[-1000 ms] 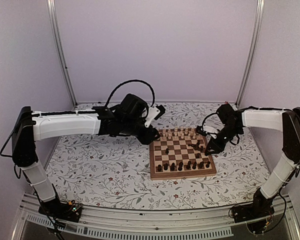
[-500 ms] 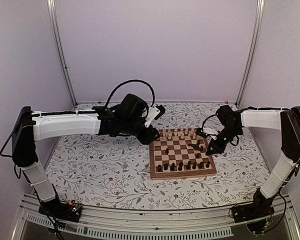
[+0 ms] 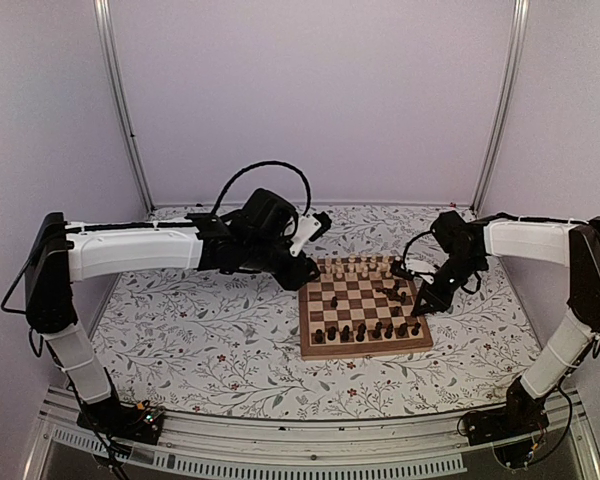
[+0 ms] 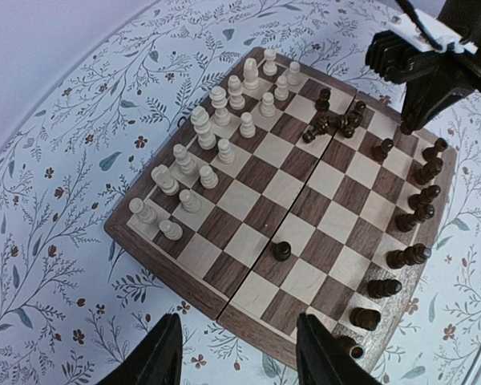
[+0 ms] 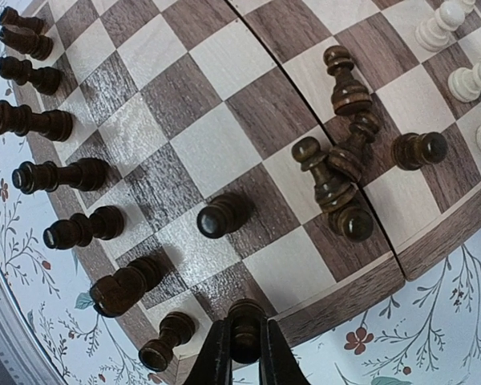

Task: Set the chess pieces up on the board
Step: Move the chess piece to the chessboard.

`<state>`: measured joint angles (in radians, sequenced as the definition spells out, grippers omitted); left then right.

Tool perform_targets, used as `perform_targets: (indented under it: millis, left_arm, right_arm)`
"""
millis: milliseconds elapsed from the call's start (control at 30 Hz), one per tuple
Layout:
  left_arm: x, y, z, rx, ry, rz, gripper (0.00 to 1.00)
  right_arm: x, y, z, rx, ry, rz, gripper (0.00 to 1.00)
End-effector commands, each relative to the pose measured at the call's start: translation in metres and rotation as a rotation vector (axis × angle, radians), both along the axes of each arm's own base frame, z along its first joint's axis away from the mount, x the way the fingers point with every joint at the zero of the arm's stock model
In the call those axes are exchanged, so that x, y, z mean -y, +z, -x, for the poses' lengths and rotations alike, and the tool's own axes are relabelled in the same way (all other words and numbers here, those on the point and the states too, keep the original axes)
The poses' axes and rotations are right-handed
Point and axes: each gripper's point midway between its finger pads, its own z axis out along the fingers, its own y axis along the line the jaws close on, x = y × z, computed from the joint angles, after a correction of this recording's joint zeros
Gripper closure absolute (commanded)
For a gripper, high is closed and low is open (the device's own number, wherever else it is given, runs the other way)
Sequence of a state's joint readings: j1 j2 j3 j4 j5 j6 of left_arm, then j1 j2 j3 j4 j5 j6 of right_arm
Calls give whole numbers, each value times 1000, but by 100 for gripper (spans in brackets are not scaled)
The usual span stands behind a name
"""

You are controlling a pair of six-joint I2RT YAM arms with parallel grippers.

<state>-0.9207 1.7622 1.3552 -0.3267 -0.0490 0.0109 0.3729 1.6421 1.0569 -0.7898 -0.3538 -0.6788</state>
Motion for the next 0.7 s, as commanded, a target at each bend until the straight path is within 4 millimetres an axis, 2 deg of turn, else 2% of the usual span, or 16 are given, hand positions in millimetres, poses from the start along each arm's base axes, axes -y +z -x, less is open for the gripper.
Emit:
perform_targets:
  millis: [0,467,667]
  left_arm:
    - [8,2,3,2,-26,0,49]
    - [9,-1,4,-2,-31,-17,50]
    - [10,-5,6,-7,-37,-28,49]
  right_arm:
    - [-3,-4,14,-39,32,-5,92]
    - [-9,-13,14,-53,47,13,90]
    - [-10,-13,12,-47,43,16,79]
